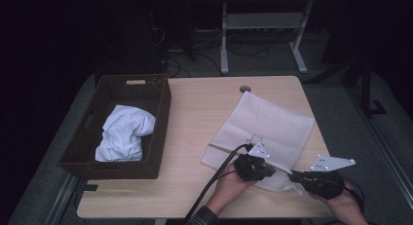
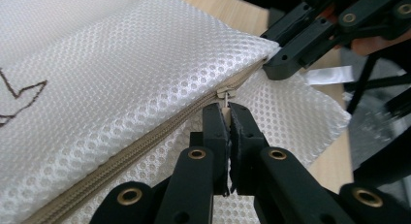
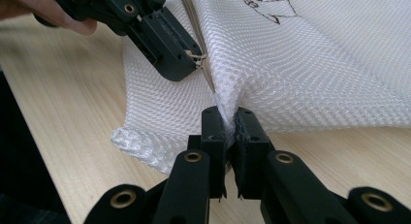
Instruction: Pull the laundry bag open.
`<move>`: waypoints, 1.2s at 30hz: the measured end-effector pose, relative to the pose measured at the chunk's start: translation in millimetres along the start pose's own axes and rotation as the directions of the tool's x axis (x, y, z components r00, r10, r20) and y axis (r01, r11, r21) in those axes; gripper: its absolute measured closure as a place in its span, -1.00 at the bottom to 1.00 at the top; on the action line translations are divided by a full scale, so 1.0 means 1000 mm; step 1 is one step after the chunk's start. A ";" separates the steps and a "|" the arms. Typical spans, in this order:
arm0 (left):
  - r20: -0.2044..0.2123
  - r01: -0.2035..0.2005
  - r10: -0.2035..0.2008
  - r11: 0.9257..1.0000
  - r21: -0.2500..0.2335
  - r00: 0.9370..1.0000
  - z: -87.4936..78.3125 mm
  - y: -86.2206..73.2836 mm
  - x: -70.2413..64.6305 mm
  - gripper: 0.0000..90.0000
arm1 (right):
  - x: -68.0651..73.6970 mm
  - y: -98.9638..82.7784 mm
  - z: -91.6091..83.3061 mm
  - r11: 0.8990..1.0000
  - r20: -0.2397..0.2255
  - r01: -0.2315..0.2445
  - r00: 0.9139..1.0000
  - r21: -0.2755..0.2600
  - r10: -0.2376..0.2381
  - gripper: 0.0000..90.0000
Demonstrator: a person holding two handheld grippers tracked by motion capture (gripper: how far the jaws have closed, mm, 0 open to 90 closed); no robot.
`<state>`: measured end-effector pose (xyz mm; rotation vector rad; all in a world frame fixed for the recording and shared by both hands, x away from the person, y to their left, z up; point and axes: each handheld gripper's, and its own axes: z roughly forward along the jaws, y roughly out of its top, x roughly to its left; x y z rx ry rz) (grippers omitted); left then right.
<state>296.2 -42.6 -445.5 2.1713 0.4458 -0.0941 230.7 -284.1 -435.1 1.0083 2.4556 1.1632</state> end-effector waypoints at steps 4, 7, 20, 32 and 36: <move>-0.018 -0.003 0.003 1.000 0.016 1.000 0.001 -0.001 0.000 0.94 | 0.002 0.000 0.002 1.000 0.009 0.012 1.000 0.014 -0.012 0.86; -0.079 0.013 -0.011 1.000 0.025 0.997 -0.005 -0.005 0.006 0.94 | -0.002 -0.002 -0.002 1.000 0.040 -0.005 0.999 0.016 0.005 0.86; -0.063 0.021 -0.019 0.999 0.025 0.998 -0.015 -0.010 0.015 0.94 | -0.001 -0.002 -0.001 1.000 0.038 0.008 0.999 0.010 -0.009 0.86; -0.103 0.080 -0.076 0.996 0.030 0.992 -0.024 -0.016 0.030 0.94 | -0.004 -0.004 -0.003 1.000 0.057 -0.010 0.998 0.016 0.009 0.86; -0.111 0.060 -0.054 0.997 0.051 0.992 -0.026 -0.017 0.029 0.94 | -0.001 -0.003 -0.001 1.000 0.050 0.007 0.999 0.019 -0.008 0.86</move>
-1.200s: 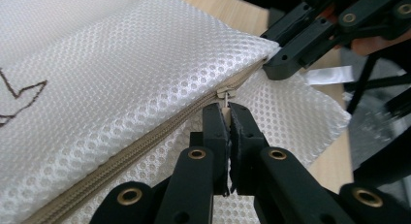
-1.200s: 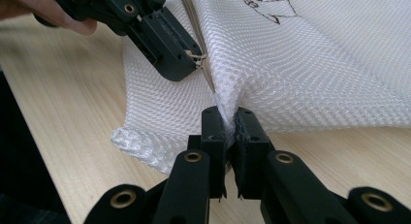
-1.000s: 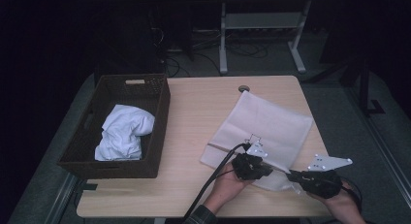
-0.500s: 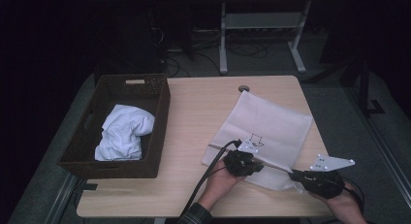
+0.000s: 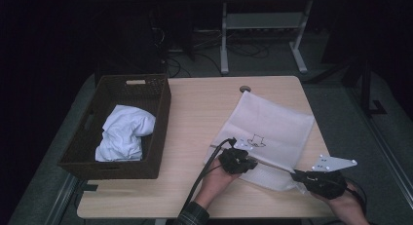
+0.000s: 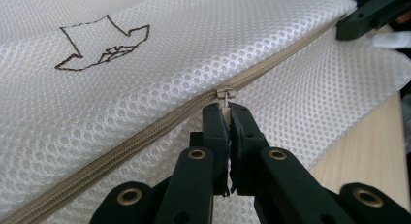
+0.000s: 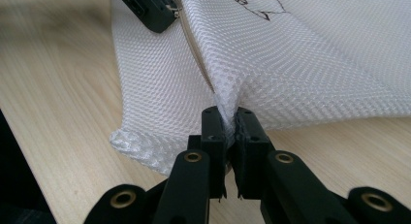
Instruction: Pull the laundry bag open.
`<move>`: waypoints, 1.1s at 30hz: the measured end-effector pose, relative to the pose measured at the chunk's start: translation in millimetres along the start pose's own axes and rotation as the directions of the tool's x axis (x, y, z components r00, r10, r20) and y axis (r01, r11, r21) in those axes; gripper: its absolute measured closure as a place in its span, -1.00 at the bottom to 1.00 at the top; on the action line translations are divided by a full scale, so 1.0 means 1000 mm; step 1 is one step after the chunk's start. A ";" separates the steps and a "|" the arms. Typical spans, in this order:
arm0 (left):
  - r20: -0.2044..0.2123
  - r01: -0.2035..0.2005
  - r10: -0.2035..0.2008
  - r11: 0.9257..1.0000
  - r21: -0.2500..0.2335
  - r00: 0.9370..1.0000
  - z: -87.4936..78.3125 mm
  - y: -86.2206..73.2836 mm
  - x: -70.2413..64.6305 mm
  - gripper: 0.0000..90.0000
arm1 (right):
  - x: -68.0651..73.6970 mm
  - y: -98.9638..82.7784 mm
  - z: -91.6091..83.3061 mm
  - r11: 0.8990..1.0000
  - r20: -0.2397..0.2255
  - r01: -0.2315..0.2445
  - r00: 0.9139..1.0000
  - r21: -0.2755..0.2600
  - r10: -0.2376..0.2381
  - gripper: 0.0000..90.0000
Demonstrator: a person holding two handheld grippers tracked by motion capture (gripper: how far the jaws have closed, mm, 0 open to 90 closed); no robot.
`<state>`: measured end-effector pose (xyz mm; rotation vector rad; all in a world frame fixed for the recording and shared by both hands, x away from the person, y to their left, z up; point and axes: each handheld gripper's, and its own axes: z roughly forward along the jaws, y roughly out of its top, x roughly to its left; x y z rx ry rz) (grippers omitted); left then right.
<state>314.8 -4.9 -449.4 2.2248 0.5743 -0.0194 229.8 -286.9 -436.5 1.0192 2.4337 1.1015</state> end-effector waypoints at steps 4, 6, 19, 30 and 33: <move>0.005 -0.002 0.002 1.000 0.001 1.000 -0.001 0.000 0.002 0.93 | 0.001 0.000 0.000 1.000 -0.002 0.004 1.000 -0.003 -0.004 0.86; -0.054 -0.017 0.018 0.999 0.028 0.998 -0.002 -0.001 0.004 0.94 | 0.002 0.001 -0.001 1.000 0.005 0.002 1.000 0.004 -0.002 0.86; -0.081 0.014 -0.013 1.000 0.019 0.997 -0.012 -0.006 0.016 0.93 | 0.000 -0.001 -0.002 1.000 0.018 -0.001 1.000 0.001 0.001 0.86; -0.146 0.045 -0.041 0.999 0.023 0.988 -0.025 -0.014 0.031 0.94 | -0.004 -0.003 -0.006 1.000 0.056 -0.014 0.998 0.013 0.013 0.86; -0.152 0.057 -0.053 0.998 0.016 0.987 -0.031 -0.017 0.037 0.94 | -0.009 -0.006 -0.008 0.999 0.050 -0.038 0.998 0.004 0.037 0.86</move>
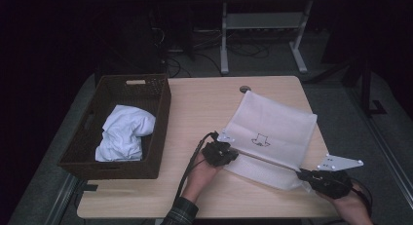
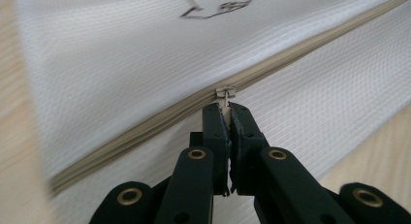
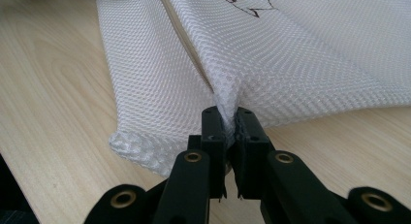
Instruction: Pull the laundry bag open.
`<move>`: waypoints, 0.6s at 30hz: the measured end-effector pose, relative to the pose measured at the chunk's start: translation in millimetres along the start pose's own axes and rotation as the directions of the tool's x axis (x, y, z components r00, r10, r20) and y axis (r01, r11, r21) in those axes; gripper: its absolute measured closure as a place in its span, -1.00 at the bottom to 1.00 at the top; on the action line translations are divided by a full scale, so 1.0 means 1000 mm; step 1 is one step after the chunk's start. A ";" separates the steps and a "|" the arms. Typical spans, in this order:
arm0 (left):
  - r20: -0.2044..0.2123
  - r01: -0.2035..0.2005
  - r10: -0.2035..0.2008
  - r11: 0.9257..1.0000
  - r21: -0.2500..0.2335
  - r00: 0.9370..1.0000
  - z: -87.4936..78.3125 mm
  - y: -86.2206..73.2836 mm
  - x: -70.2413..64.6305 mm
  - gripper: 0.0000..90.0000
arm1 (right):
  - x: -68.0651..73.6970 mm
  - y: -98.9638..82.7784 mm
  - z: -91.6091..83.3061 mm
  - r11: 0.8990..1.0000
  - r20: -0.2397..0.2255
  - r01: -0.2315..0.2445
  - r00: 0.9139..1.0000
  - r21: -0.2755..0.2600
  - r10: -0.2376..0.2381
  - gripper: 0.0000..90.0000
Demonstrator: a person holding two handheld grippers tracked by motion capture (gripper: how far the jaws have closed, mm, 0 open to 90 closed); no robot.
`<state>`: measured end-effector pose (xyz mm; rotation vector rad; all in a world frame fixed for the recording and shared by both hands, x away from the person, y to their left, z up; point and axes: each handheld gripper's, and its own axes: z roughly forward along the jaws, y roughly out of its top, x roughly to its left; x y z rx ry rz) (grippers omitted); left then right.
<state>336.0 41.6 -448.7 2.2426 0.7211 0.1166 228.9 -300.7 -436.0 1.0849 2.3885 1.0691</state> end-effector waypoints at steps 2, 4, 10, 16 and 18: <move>-0.004 -0.005 0.005 1.000 0.003 1.000 -0.001 0.000 0.001 0.94 | 0.001 0.000 0.000 1.000 -0.004 0.002 1.000 -0.001 -0.002 0.86; -0.004 0.000 0.000 1.000 0.005 1.000 -0.001 -0.001 0.003 0.93 | 0.002 0.001 0.001 1.000 -0.004 0.010 1.000 0.000 -0.010 0.86; -0.038 0.017 -0.017 1.000 0.016 0.999 -0.008 -0.006 0.012 0.94 | -0.002 -0.001 -0.001 1.000 0.006 -0.007 1.000 0.000 0.007 0.86; -0.038 0.016 -0.015 1.000 0.019 0.999 -0.010 -0.006 0.015 0.93 | -0.001 0.000 0.000 1.000 0.006 0.000 1.000 -0.001 0.000 0.86; -0.050 0.011 -0.010 1.000 0.027 0.999 -0.009 -0.005 0.015 0.93 | 0.000 0.000 0.000 1.000 0.006 0.004 1.000 0.000 -0.004 0.86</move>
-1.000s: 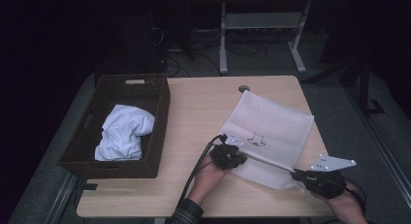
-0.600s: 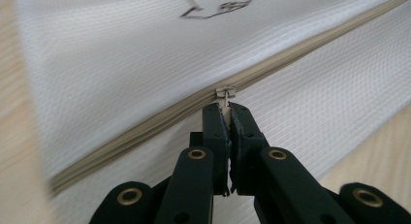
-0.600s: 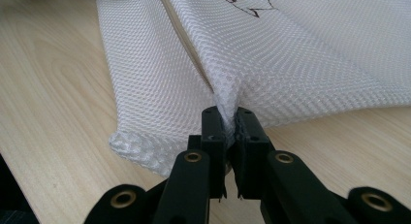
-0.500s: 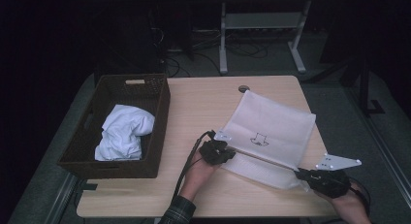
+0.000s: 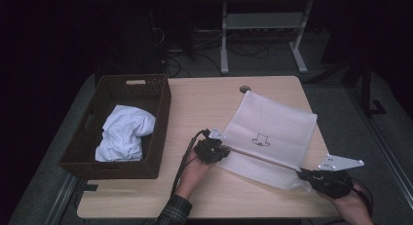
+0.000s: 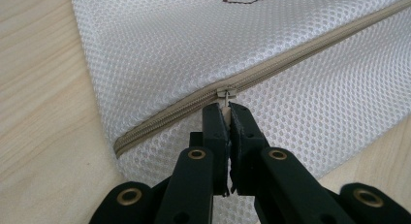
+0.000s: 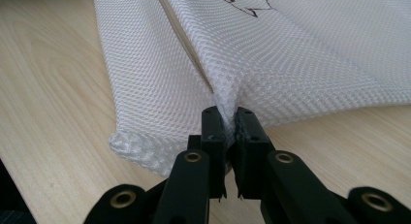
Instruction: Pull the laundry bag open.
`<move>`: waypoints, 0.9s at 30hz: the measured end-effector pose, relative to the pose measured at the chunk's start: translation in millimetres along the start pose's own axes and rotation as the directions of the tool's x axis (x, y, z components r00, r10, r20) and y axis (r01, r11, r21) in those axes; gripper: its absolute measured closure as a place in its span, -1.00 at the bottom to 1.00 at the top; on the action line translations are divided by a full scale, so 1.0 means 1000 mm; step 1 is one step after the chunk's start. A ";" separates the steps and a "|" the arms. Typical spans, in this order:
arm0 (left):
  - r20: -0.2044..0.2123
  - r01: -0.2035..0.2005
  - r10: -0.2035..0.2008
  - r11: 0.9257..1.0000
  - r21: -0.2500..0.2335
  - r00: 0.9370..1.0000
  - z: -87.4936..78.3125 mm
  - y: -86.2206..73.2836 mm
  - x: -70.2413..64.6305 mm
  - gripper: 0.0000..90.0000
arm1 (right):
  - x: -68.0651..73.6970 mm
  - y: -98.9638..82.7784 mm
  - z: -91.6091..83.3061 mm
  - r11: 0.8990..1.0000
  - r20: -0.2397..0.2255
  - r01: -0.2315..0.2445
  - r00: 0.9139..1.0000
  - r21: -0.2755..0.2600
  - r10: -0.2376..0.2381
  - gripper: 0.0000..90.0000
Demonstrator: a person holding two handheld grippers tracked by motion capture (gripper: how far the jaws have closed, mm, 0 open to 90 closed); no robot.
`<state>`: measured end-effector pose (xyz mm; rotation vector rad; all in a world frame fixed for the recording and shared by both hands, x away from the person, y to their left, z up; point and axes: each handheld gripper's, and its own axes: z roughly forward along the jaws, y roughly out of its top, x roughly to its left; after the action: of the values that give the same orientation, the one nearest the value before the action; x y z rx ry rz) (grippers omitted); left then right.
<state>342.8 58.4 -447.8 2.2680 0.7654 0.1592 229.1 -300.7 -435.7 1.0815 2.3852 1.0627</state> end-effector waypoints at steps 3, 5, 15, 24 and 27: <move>0.007 0.006 -0.006 1.000 -0.001 1.000 0.000 0.000 0.002 0.93 | 0.000 0.000 0.000 1.000 -0.001 0.000 1.000 -0.002 0.000 0.86; 0.006 0.006 -0.006 1.000 0.006 1.000 0.001 0.000 0.002 0.93 | 0.001 0.000 0.001 1.000 -0.001 0.002 1.000 0.001 -0.002 0.86; -0.041 0.030 -0.030 0.999 0.018 0.999 -0.004 -0.006 0.012 0.94 | -0.003 -0.002 -0.002 1.000 0.021 -0.008 1.000 0.005 0.008 0.86; -0.058 0.048 -0.046 0.999 0.025 0.997 -0.006 -0.009 0.019 0.94 | -0.003 -0.003 -0.002 1.000 0.027 -0.011 1.000 0.011 0.011 0.86; -0.052 0.052 -0.051 0.998 0.021 0.997 -0.005 -0.010 0.020 0.93 | -0.003 -0.003 -0.003 1.000 0.029 -0.005 1.000 0.008 0.005 0.86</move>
<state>353.1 78.6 -452.6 2.2708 0.8557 0.1857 228.6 -305.7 -436.0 1.0981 2.3670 1.0332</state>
